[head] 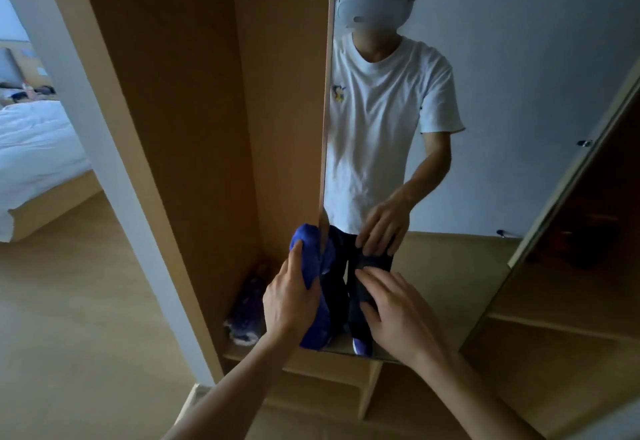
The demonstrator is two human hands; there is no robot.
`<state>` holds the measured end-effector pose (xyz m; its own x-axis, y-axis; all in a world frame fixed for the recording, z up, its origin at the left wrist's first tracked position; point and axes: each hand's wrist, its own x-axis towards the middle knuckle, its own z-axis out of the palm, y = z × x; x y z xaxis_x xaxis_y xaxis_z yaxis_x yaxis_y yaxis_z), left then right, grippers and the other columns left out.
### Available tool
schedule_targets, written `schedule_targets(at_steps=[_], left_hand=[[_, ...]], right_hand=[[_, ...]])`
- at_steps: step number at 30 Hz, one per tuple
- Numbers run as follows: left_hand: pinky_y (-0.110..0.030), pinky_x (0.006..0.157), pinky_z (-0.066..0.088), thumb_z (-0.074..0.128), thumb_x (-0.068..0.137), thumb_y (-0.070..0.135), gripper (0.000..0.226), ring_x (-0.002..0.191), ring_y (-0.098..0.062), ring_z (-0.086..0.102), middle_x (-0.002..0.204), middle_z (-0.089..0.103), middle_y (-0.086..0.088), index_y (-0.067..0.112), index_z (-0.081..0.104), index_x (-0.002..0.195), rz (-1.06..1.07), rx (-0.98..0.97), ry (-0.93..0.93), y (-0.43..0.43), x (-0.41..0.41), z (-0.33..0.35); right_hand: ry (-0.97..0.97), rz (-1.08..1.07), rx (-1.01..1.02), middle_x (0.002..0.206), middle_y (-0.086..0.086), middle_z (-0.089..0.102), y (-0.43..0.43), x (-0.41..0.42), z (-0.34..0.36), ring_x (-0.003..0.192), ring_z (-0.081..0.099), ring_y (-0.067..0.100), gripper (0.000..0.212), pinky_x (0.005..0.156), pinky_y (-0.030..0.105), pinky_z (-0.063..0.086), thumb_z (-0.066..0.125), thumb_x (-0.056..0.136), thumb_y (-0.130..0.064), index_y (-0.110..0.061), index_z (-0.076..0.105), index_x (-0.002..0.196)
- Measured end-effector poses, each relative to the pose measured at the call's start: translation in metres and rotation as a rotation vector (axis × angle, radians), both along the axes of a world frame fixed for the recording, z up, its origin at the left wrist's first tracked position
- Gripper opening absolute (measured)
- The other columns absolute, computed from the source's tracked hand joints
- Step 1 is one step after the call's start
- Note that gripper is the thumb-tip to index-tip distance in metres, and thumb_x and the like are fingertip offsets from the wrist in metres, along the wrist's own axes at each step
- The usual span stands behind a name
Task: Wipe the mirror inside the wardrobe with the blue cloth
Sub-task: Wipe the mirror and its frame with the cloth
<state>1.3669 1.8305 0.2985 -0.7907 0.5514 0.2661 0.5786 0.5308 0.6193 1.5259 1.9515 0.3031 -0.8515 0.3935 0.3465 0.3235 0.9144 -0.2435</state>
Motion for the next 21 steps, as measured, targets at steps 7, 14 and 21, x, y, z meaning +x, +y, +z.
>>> schedule_targets(at_steps=[7, 14, 21], left_hand=[[-0.034, 0.078, 0.050, 0.067, 0.090, 0.026, 0.073, 0.103, -0.023, 0.068, 0.135, 0.065, 0.003, 0.031, 0.033, 0.155, 0.089, 0.312, 0.095, 0.011, -0.003, 0.041], [-0.039, 0.078, 0.052, 0.064, 0.095, 0.030, 0.075, 0.108, -0.027, 0.067, 0.146, 0.057, 0.001, 0.030, 0.022, 0.158, 0.102, 0.050, -0.055, 0.005, 0.015, -0.020], [-0.039, 0.081, 0.049, 0.065, 0.089, 0.024, 0.073, 0.109, -0.029, 0.066, 0.135, 0.065, 0.002, 0.034, 0.032, 0.154, 0.162, 0.058, -0.088, 0.013, 0.015, -0.015]], right_hand=[[-0.014, -0.095, -0.221, 0.152, -0.012, 0.038, -0.005, 0.011, -0.024, 0.139, 0.033, 0.004, 0.058, 0.109, 0.018, 0.033, 0.054, 0.099, -0.037, -0.028, 0.033, 0.153], [0.023, -0.096, -0.431, 0.150, -0.008, 0.043, -0.005, 0.021, -0.036, 0.138, 0.038, 0.009, 0.057, 0.111, 0.024, 0.038, 0.060, 0.097, -0.026, -0.022, 0.040, 0.150], [-0.008, -0.084, -0.518, 0.148, -0.005, 0.044, -0.003, 0.021, -0.043, 0.136, 0.040, 0.010, 0.055, 0.110, 0.024, 0.036, 0.059, 0.098, -0.022, -0.018, 0.041, 0.149]])
